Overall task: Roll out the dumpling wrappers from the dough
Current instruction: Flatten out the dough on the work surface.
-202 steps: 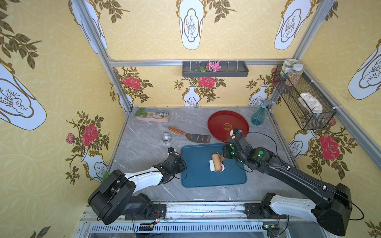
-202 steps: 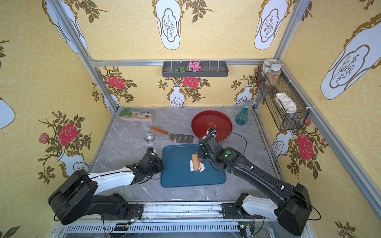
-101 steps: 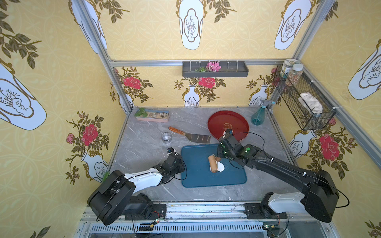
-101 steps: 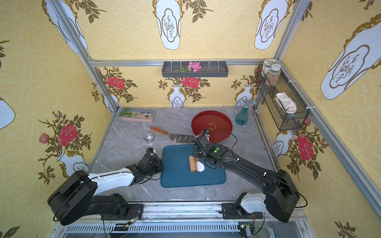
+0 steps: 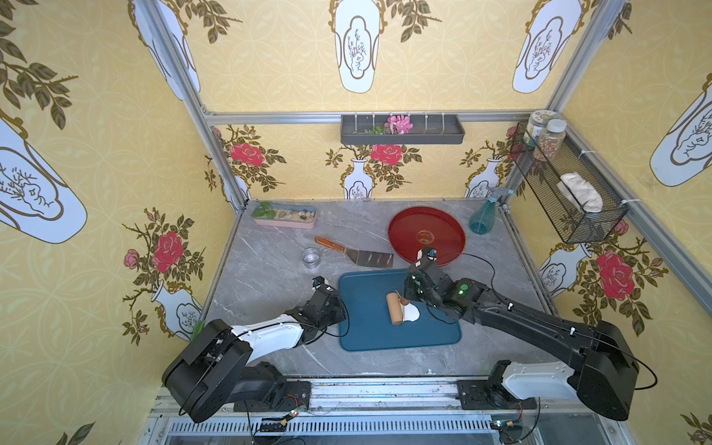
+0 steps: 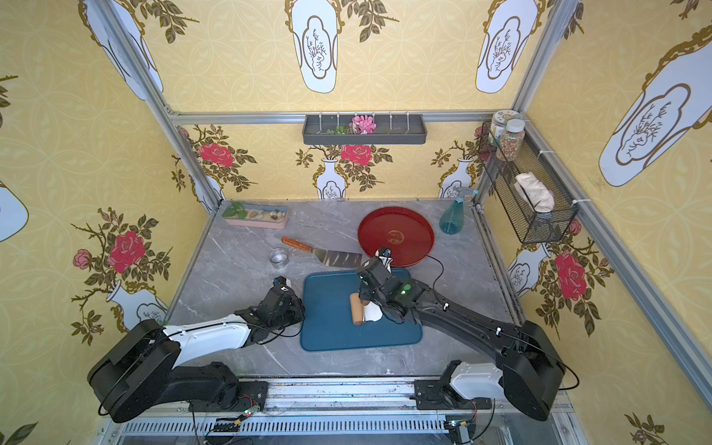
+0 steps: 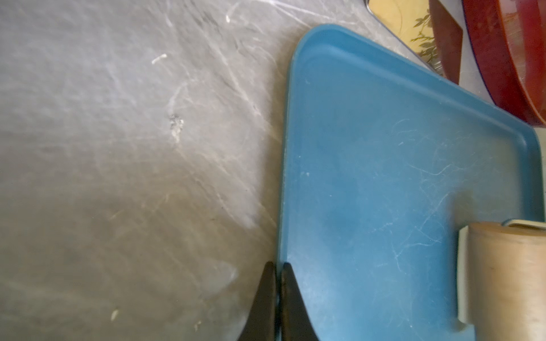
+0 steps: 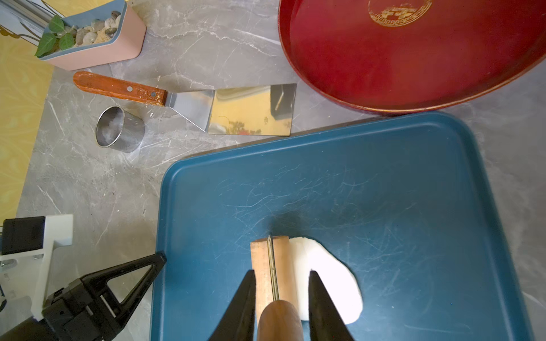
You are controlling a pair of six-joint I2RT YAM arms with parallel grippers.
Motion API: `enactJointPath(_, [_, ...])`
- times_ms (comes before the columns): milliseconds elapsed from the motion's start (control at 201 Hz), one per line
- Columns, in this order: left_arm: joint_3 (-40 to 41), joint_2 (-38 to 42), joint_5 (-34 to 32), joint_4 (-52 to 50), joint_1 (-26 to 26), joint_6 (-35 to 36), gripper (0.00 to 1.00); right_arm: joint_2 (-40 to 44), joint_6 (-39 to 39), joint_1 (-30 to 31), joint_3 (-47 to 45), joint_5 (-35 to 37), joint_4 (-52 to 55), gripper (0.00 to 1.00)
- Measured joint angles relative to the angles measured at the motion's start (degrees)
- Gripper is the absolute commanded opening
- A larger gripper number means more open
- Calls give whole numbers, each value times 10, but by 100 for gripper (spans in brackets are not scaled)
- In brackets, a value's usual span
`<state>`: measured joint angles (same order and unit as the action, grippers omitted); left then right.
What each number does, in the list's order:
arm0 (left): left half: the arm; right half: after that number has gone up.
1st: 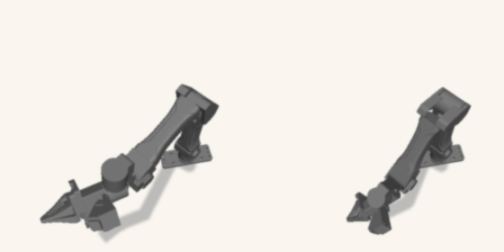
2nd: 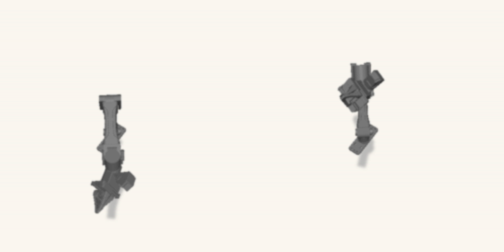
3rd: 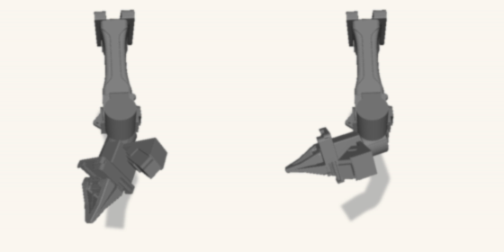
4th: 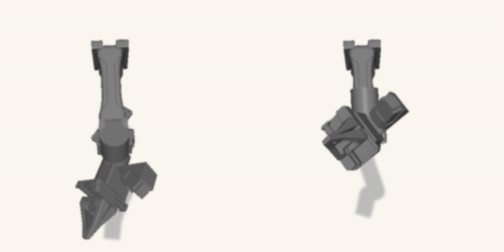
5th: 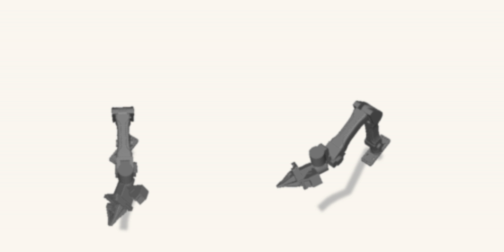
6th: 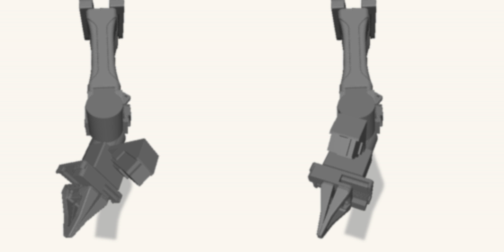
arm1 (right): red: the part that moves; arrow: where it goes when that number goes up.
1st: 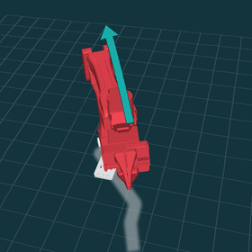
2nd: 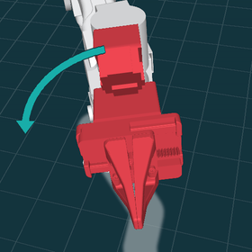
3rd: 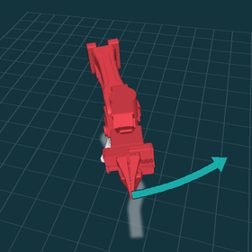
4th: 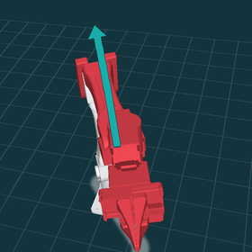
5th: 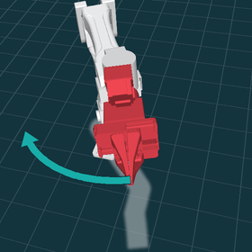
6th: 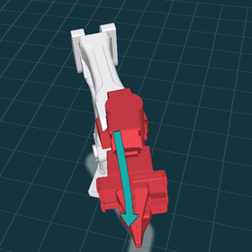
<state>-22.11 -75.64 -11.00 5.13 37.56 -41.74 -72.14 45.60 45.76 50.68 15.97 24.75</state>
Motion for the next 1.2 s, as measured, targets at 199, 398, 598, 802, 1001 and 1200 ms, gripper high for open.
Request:
enactJointPath(199, [-42, -3, -4, -68, -1, 26, 0, 54, -65, -29, 5, -27, 37, 0])
enactJointPath(398, [-86, -14, -6, -112, -8, 54, 4, 84, -99, -43, 36, -35, 40, 0])
enactJointPath(598, [-96, -25, 3, -125, -17, 62, 25, 115, -114, -61, 32, -25, 59, 0])
enactJointPath(802, [-91, -19, 20, -134, -19, 51, 49, 130, -116, -69, 27, -23, 69, 0])
enactJointPath(1001, [-99, -29, 20, -146, -19, 43, 42, 138, -116, -72, 19, -23, 69, 0])
enactJointPath(1200, [-130, -80, 19, -147, -28, 55, 19, 146, -118, -75, 9, -25, 69, 0])
